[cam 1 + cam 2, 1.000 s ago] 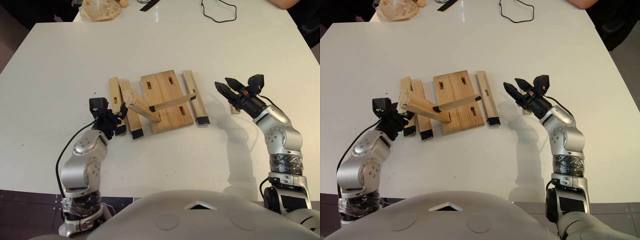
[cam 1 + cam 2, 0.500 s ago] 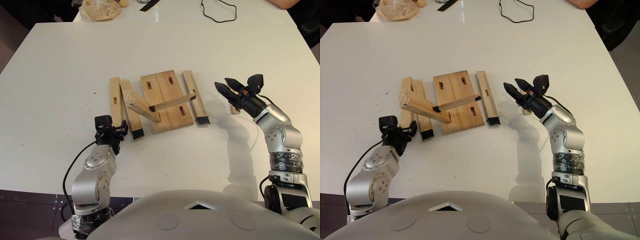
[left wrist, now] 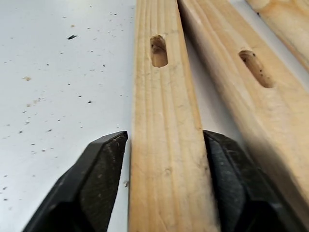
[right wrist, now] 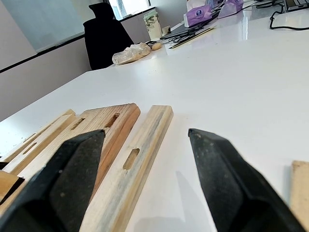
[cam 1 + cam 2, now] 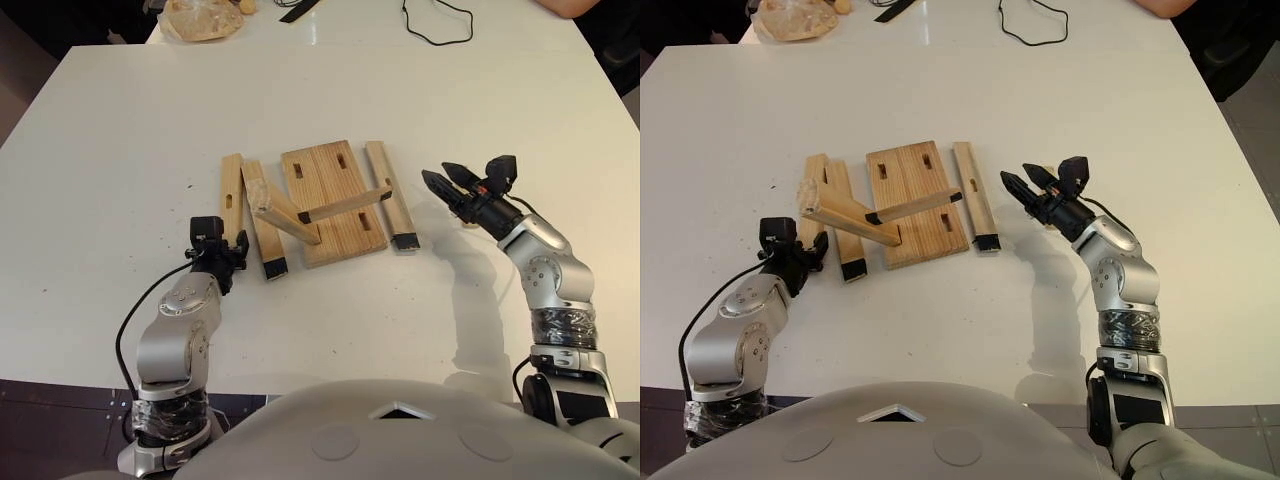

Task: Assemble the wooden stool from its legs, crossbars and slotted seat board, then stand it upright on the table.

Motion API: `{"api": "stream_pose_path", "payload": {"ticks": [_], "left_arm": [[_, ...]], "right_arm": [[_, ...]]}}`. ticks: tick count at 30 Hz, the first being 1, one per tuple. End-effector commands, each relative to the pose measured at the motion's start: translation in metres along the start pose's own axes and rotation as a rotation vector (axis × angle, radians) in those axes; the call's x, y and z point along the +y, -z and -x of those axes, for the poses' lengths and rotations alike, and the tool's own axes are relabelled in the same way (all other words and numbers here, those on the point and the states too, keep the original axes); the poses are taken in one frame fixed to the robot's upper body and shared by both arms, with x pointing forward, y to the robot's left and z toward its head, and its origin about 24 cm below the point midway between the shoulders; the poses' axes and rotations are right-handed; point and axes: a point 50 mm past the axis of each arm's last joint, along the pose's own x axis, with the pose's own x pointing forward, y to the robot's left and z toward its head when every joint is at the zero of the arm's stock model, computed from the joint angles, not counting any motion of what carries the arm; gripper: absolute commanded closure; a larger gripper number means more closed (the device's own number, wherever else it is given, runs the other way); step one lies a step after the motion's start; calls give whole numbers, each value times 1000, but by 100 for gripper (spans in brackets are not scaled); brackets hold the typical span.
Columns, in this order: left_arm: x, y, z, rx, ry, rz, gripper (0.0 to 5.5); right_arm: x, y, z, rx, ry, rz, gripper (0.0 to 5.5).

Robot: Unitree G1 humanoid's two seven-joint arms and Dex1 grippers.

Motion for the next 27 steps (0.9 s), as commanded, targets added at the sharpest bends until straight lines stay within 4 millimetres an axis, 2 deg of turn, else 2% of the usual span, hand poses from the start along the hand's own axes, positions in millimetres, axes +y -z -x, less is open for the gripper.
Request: {"api": "stream_pose_path", "payload": {"ticks": [1,4,6,9,11,13,14,15,17,18,20,23,27], "left_arm": [[4,21,2,119,6,31,339],[11,11,-1,71,-26,40,347],[22,-9,-8,-16,-58,78,347],[41,-75,-18,-287,-41,229,347],[54,-133,-14,-517,40,363,347],[59,-190,9,-781,240,450,347],[54,-212,26,-897,408,467,347],[46,-227,44,-981,572,446,347],[26,-236,74,-1062,892,301,347],[15,-232,83,-1049,1036,199,347],[2,-224,91,-988,1216,75,347],[-7,-215,91,-881,1351,-49,347],[-12,-209,91,-798,1440,-174,347]], "right_arm": [[-11,-16,3,-82,86,-20,232],[-21,-42,3,-231,201,-19,232],[-31,-60,1,-295,293,-19,232],[-36,-88,-13,-272,364,121,232],[-32,-110,-27,-246,340,227,232],[-14,-138,-45,-253,217,325,232],[4,-154,-53,-289,96,318,232],[23,-168,-57,-323,-38,303,232],[64,-190,-55,-382,-365,225,232],[84,-197,-48,-399,-542,193,232],[108,-204,-38,-400,-771,164,232],[123,-204,-34,-337,-946,117,208],[126,-204,-34,-269,-1013,78,144]]}}
